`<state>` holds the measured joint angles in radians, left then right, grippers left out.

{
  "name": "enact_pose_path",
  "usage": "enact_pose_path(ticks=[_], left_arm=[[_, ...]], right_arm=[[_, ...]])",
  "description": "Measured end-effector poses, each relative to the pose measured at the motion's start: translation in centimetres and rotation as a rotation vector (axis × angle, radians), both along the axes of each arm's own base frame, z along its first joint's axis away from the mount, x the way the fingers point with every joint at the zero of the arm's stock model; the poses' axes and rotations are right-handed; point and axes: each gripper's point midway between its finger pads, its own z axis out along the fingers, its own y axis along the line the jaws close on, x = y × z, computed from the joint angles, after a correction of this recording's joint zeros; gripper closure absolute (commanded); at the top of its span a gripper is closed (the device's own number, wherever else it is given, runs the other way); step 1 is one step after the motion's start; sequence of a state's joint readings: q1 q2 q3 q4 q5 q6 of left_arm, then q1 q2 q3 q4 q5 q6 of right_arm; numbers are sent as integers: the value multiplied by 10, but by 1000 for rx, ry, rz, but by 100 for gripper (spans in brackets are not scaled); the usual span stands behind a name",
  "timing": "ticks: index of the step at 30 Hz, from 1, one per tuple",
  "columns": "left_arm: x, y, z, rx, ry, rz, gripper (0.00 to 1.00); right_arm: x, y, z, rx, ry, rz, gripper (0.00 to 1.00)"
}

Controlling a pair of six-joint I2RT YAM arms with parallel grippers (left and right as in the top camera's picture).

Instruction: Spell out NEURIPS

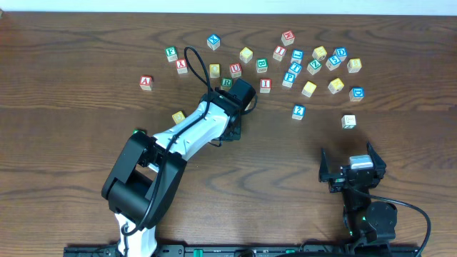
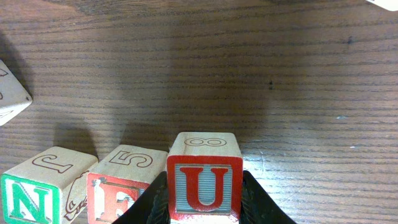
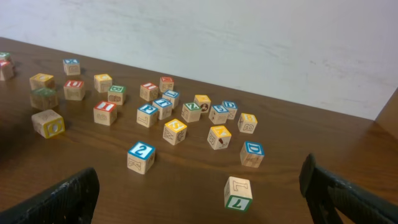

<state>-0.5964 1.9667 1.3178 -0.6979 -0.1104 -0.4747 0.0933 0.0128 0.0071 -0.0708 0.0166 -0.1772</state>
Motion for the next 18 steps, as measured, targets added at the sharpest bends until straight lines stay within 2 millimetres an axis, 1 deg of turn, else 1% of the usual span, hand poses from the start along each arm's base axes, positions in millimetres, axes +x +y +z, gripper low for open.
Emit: enact_pose_path(ticks=[18], left_arm=[[-2,0,-1,-4,7,-1,78]], right_arm=[[0,0,0,0,0,0,1]])
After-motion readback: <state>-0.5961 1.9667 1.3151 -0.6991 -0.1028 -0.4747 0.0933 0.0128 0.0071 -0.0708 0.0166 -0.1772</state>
